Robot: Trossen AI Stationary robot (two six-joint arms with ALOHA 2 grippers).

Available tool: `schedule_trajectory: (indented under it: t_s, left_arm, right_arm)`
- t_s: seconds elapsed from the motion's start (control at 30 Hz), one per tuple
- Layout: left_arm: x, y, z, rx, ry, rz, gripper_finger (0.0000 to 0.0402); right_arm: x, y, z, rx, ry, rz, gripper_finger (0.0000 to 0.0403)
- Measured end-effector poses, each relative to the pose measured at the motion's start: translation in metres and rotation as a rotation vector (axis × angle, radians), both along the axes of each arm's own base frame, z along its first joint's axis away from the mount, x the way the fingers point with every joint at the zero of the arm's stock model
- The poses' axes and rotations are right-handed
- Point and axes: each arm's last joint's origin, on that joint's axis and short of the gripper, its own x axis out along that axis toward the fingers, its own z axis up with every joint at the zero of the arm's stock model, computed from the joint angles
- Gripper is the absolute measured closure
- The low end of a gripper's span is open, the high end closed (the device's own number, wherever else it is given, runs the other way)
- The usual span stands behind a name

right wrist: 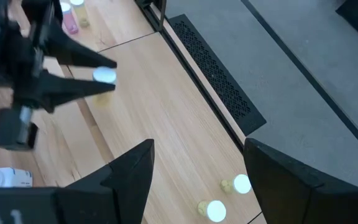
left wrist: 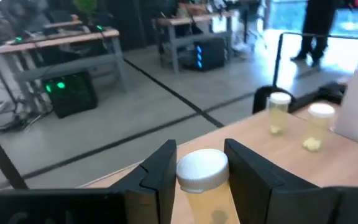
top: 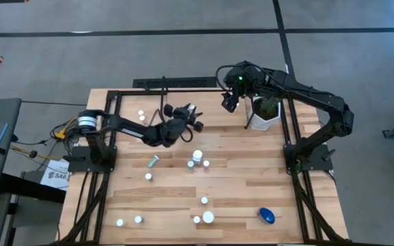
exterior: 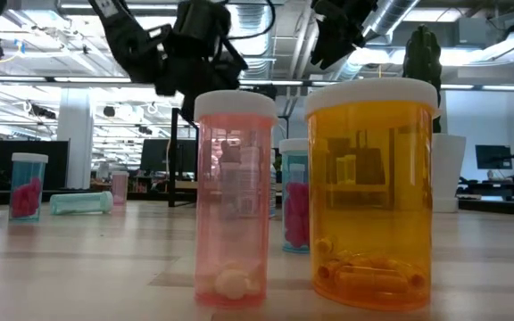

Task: Pick and place medicine bottles onto shelf by color
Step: Put the yellow pill bottle on the shelf

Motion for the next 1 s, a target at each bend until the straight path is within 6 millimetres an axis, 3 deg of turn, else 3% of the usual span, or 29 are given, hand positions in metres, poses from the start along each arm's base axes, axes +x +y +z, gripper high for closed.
schedule_trajectory:
  t_s: [0.33, 0.5, 1.0]
  left_arm:
    - [0.025, 0.002, -0.051, 0.076, -0.002, 0.138, 0.0293]
    - [0.033, 0.003, -0.057, 0.077, -0.004, 0.148, 0.0293]
    - [0.031, 0.010, -0.064, 0.024, -0.005, 0.183, 0.0293]
  right_arm:
    - [0.000, 0.000, 0.000, 0.000, 0.000, 0.000, 0.0133]
    - [0.000, 0.000, 0.000, 0.000, 0.001, 0.000, 0.0133]
    - [0.000, 0.000, 0.000, 0.000, 0.001, 0.000, 0.0133]
